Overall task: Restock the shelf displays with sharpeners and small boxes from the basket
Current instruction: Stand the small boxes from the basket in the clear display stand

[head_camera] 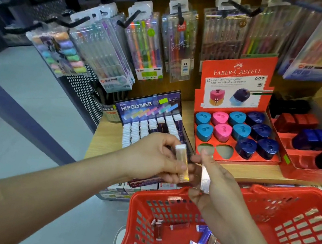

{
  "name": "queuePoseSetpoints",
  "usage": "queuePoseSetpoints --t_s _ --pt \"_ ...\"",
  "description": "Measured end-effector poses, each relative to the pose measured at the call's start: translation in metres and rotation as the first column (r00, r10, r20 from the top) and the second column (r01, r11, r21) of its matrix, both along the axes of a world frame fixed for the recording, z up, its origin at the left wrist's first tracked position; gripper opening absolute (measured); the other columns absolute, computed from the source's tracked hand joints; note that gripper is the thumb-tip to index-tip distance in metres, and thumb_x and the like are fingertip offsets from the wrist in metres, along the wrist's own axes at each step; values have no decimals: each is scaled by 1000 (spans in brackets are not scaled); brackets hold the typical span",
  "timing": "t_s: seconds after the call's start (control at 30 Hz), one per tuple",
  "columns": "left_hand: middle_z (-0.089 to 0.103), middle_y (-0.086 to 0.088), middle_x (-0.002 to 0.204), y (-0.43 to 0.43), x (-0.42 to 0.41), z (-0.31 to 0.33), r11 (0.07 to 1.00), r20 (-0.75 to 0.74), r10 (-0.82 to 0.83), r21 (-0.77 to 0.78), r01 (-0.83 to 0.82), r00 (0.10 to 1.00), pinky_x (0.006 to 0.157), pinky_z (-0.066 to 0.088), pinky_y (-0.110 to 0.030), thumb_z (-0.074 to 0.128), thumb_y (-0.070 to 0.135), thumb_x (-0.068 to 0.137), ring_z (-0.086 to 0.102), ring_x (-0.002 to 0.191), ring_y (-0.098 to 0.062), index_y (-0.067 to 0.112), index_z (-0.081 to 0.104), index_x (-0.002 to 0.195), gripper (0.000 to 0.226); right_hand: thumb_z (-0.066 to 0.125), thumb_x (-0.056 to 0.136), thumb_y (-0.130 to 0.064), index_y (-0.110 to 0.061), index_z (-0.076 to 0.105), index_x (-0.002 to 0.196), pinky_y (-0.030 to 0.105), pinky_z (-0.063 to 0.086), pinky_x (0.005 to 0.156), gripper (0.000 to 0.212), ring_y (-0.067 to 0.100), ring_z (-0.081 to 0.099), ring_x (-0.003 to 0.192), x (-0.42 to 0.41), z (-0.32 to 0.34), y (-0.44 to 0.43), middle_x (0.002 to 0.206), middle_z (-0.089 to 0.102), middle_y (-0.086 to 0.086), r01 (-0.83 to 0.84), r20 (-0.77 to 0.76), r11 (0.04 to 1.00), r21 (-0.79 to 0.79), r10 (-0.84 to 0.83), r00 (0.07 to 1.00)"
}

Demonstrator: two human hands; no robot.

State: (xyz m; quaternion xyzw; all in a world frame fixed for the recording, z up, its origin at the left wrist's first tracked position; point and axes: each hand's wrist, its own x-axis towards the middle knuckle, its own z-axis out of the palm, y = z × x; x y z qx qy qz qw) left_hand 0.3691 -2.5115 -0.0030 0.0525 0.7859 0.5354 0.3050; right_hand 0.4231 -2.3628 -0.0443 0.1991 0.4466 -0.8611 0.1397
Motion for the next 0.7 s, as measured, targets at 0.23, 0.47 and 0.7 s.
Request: queuePoseSetpoints --t_s 0.23,0.47,0.7 --pt "66 -15 79 -7 -1 -3 990 -31 123 73 -120 992 59 56 -22 65 9 89 61 65 -16 1 60 101 15 71 74 -12 -5 67 93 17 48 51 20 9 60 61 3 -10 -5 71 62 7 -53 -98 997 57 58 993" --pt "68 -8 68 -24 -19 14 988 -74 151 30 -149 986 57 56 -18 69 6 82 65 60 -13 2 71 88 7 73 80 -10 -12 70 88 24 40 56 8 13 54 60 3 -12 -5 67 63 4 -44 -85 984 175 60 995" --pt "72 -5 67 -45 -44 32 937 -431 108 -256 -236 896 65 58 -24 71 11 84 71 66 -16 8 71 85 3 50 94 2 -3 59 117 27 53 70 25 15 70 86 -5 -6 15 107 72 13 19 -4 994 -111 -20 1000"
